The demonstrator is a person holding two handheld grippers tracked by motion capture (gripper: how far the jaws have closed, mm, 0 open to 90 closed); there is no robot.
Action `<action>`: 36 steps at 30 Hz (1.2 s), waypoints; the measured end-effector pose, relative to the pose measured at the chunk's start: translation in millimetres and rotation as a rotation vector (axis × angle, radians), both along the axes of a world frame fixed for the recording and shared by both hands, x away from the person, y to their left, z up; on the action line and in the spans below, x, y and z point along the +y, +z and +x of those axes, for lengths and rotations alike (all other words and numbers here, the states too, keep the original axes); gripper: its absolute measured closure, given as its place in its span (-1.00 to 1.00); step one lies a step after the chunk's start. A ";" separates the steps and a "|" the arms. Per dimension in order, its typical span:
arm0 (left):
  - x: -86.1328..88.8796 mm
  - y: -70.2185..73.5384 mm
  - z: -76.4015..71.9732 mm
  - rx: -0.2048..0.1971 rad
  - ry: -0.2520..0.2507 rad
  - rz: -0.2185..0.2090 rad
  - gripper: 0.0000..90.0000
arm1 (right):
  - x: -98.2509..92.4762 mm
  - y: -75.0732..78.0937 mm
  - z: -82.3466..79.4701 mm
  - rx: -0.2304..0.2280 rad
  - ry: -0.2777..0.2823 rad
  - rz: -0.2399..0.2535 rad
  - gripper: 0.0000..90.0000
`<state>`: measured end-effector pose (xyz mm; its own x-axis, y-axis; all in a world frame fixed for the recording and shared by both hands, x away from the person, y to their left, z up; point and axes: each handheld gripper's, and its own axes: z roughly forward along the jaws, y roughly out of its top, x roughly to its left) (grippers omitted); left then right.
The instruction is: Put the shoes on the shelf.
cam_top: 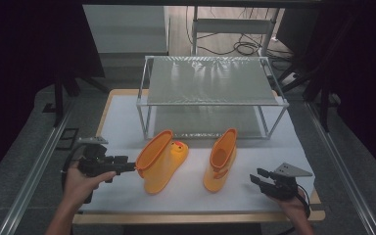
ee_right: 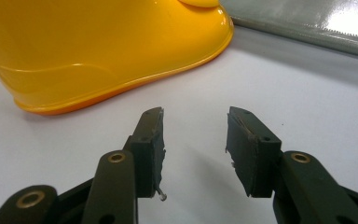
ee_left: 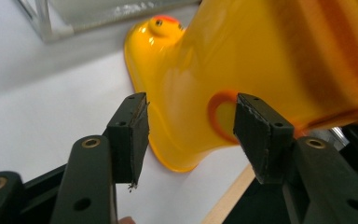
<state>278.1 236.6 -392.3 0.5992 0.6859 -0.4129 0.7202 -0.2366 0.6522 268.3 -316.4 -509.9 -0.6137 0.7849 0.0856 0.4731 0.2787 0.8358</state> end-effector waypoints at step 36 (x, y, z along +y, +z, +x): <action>-144.9 112.4 42.7 0.041 -0.268 0.131 0.03 | -5.0 -6.6 4.3 0.044 -0.046 -0.011 0.22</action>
<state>320.8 91.7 -279.9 0.7508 0.5543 -0.3593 0.6459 -0.5019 0.5753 272.5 -321.3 -516.6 -0.5726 0.8135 0.1023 0.5215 0.2651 0.8110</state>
